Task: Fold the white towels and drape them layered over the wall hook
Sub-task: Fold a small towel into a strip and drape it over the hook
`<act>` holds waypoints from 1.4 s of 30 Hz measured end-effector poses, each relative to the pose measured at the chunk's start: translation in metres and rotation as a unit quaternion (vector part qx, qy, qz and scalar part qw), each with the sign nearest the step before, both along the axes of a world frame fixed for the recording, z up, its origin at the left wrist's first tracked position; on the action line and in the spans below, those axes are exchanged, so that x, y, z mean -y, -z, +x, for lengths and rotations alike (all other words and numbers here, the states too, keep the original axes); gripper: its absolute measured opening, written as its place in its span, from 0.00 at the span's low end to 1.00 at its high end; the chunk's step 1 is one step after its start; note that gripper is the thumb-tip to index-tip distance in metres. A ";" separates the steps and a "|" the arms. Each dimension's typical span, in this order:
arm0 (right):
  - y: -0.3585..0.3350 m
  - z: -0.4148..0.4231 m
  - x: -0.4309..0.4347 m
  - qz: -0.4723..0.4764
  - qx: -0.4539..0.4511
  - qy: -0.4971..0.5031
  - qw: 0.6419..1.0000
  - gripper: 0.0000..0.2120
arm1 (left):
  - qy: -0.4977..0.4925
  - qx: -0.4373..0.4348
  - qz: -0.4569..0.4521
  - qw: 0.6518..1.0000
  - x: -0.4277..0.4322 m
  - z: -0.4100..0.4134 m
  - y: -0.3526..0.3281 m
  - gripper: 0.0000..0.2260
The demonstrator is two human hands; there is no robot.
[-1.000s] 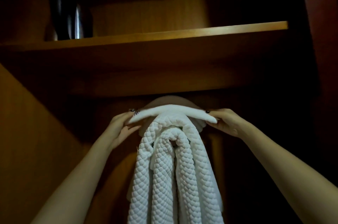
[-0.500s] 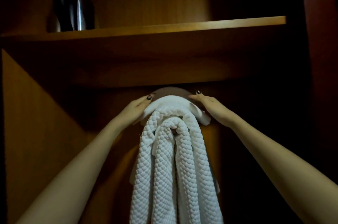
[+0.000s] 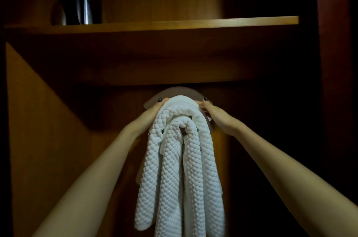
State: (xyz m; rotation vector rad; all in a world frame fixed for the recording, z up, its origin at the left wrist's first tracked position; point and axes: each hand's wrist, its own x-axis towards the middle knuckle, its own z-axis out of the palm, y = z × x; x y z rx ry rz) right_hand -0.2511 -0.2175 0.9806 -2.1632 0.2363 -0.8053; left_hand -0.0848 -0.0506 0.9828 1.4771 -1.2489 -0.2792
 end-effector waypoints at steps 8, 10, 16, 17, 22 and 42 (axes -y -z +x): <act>-0.014 -0.056 -0.057 -0.193 0.014 0.121 0.974 0.23 | -0.126 0.256 -0.076 0.955 -0.042 -0.058 -0.009 0.17; -0.004 -0.078 -0.076 -0.274 -0.001 0.130 0.953 0.23 | -0.142 0.313 -0.107 0.933 -0.055 -0.077 0.001 0.19; 0.047 -0.171 -0.105 -0.395 -0.020 0.187 0.899 0.24 | -0.156 0.439 -0.108 0.878 -0.073 -0.133 0.063 0.21; 0.059 -0.186 -0.104 -0.398 -0.045 0.209 0.892 0.25 | -0.148 0.443 -0.105 0.878 -0.069 -0.143 0.075 0.20; 0.131 -0.266 -0.087 -0.356 -0.171 0.294 0.870 0.26 | -0.095 0.467 -0.066 0.877 -0.033 -0.215 0.139 0.22; 0.363 -0.770 -0.061 -0.098 -0.412 0.568 0.706 0.26 | 0.296 0.556 -0.058 0.775 0.195 -0.689 0.346 0.24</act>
